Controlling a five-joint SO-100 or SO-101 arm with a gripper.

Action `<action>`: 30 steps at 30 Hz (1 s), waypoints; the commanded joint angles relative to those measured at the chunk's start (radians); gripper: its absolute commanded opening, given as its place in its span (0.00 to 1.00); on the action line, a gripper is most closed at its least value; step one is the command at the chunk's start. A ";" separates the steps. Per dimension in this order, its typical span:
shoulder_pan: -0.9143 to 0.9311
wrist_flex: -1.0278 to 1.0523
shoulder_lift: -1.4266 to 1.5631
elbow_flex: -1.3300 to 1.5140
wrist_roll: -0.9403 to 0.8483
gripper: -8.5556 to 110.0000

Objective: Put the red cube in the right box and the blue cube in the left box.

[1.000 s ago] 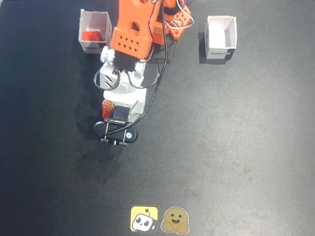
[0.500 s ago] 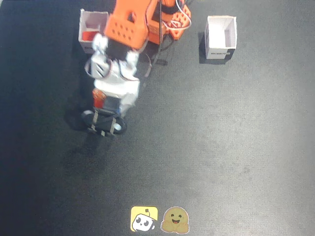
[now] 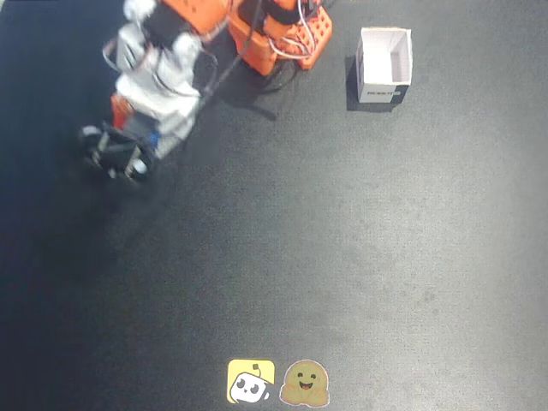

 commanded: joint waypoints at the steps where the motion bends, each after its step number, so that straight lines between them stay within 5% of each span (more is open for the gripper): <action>1: 0.071 0.046 0.046 -0.049 0.018 0.14; 16: 0.301 0.155 0.130 -0.058 0.014 0.16; 22: 0.242 0.181 -0.141 -0.247 -0.006 0.16; 30: 0.044 0.166 -0.097 -0.233 0.084 0.16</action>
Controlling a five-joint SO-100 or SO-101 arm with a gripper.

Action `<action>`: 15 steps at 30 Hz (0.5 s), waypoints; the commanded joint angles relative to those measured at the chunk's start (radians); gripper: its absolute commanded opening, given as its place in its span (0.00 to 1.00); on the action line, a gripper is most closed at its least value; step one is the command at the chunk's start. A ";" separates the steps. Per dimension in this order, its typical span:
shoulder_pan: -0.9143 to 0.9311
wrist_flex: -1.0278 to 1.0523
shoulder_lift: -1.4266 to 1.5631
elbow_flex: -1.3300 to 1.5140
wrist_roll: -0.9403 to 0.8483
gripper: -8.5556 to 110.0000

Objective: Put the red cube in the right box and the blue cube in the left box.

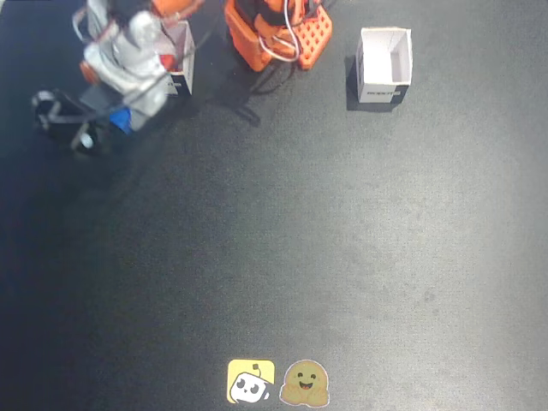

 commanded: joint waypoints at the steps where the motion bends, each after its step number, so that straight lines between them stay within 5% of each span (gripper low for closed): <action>1: -0.107 -0.017 0.046 -0.026 0.035 0.16; 15: -0.709 0.104 0.387 0.112 0.239 0.16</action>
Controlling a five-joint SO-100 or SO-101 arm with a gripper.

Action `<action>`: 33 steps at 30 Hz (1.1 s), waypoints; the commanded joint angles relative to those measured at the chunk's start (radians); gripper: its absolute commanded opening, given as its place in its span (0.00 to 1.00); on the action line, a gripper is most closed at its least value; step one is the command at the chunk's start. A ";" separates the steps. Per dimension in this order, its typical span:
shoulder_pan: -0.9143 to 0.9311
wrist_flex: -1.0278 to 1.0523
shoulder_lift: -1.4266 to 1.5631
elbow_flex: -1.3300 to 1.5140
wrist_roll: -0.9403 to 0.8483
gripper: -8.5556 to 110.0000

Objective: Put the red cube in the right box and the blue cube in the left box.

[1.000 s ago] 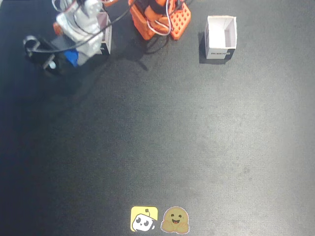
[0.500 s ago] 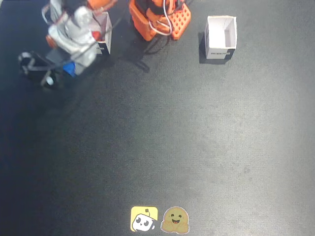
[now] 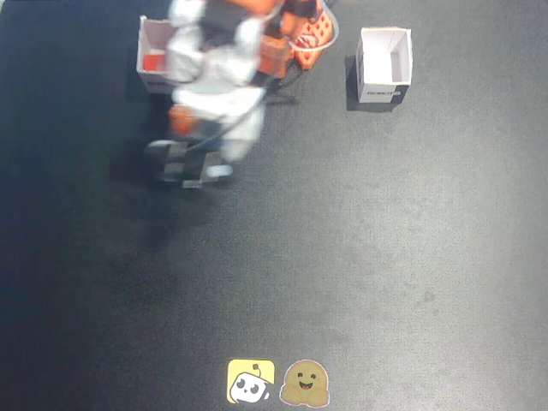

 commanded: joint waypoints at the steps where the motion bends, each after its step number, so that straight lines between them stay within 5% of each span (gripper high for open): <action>1: -0.123 0.060 0.072 -0.023 0.034 0.16; 33: -0.960 0.399 0.127 -0.212 0.167 0.16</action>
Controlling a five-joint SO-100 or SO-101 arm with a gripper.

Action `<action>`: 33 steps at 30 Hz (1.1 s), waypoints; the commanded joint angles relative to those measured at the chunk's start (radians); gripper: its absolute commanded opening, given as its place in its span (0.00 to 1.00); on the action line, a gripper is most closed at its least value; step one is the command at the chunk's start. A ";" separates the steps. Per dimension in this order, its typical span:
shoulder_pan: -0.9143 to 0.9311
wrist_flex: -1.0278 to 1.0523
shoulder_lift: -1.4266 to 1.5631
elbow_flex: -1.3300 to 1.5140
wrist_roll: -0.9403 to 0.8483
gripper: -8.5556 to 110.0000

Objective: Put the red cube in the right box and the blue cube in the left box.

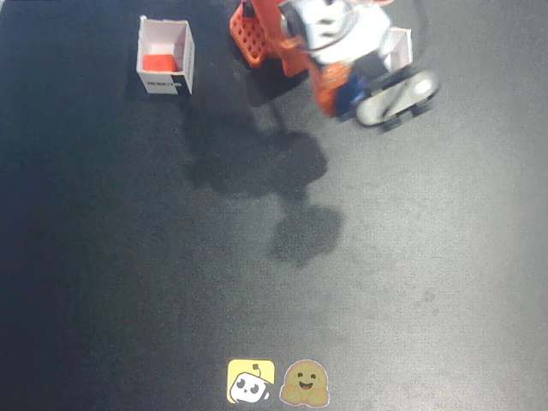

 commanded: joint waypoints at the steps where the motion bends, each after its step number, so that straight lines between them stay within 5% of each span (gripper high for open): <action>1: -0.114 -0.031 0.002 -0.040 0.008 0.16; 19: -0.577 -0.012 -0.146 -0.058 0.048 0.16; 33: -0.658 0.018 -0.164 -0.018 0.055 0.15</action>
